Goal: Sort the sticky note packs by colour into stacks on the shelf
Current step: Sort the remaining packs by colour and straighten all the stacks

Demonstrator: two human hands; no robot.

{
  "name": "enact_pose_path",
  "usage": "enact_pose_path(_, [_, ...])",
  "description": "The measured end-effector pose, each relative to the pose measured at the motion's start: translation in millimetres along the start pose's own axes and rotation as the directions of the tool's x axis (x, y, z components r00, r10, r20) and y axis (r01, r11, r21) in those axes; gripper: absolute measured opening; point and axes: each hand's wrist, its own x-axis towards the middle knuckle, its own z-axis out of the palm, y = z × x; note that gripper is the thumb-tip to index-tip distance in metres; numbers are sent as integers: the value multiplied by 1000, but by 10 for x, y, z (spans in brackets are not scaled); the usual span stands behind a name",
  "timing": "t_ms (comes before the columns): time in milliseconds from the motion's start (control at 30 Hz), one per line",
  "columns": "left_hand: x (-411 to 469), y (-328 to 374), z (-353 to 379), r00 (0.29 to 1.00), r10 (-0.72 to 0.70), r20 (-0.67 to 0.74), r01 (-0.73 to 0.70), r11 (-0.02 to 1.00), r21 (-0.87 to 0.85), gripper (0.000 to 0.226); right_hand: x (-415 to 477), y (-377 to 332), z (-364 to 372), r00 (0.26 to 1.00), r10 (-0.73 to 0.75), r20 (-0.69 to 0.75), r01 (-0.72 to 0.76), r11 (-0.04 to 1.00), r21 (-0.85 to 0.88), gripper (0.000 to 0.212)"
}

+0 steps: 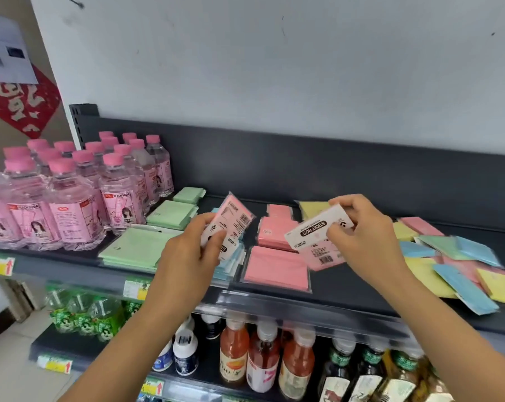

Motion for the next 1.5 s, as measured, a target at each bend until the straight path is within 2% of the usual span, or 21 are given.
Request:
enact_pose_path(67, [63,-10,37,1000,9,2,-9,1000,-1,19,83,-47,6,994,-55,98,69,986,-153,24])
enact_pose_path(133, [129,-5,69,999,34,8,-34,999,12,16,146,-110,55,970,-117,213,185,924,-335,26])
enact_pose_path(233, [242,0,72,999,51,11,-51,998,32,13,202,-221,241,910,-235,341,399,719,-569,31])
enact_pose_path(333, [401,-20,28,998,62,-10,-61,997,45,18,198,-411,471,867,-291,405,495,607,-622,10])
enact_pose_path(400, [501,-52,14,996,77,-44,-75,996,37,18,224,-487,607,841,-305,447,537,571,-621,21])
enact_pose_path(533, [588,-118,4,997,64,-48,-62,997,40,19,290,-570,792,811,-268,520,568,571,-592,19])
enact_pose_path(667, [633,-192,2,998,55,-31,-54,997,46,19,341,-620,919,823,-182,538,536,562,-630,18])
enact_pose_path(800, [704,-280,-23,997,71,-17,-71,997,18,22,380,-731,1016,853,-90,514,468,567,-678,8])
enact_pose_path(900, [800,-328,-51,996,84,13,-83,996,-41,23,431,-827,1029,902,-40,430,383,537,-752,15])
enact_pose_path(1000, [899,-392,-76,990,104,92,-98,993,-63,20,442,-896,1091,926,85,368,288,471,-834,23])
enact_pose_path(1067, [955,-454,-105,983,129,131,-120,990,-77,19,420,-893,1202,920,152,362,271,422,-865,18])
enact_pose_path(1133, [1004,-522,-131,975,163,153,-153,985,-75,19,393,-829,1340,910,229,345,241,384,-891,24])
enact_pose_path(1233, [1062,-610,-165,958,199,206,-183,979,-95,20,354,-742,1493,886,354,301,162,371,-914,27])
enact_pose_path(1367, [1126,-736,-196,942,220,253,-193,973,-127,22,318,-752,1521,842,474,257,21,447,-894,28])
enact_pose_path(1433, [1131,-790,-194,936,230,267,-199,970,-139,23,330,-755,1463,797,532,287,-11,487,-873,22])
enact_pose_path(1500, [1120,-821,-172,927,240,287,-206,968,-143,23,354,-752,1356,785,546,291,-35,509,-860,13])
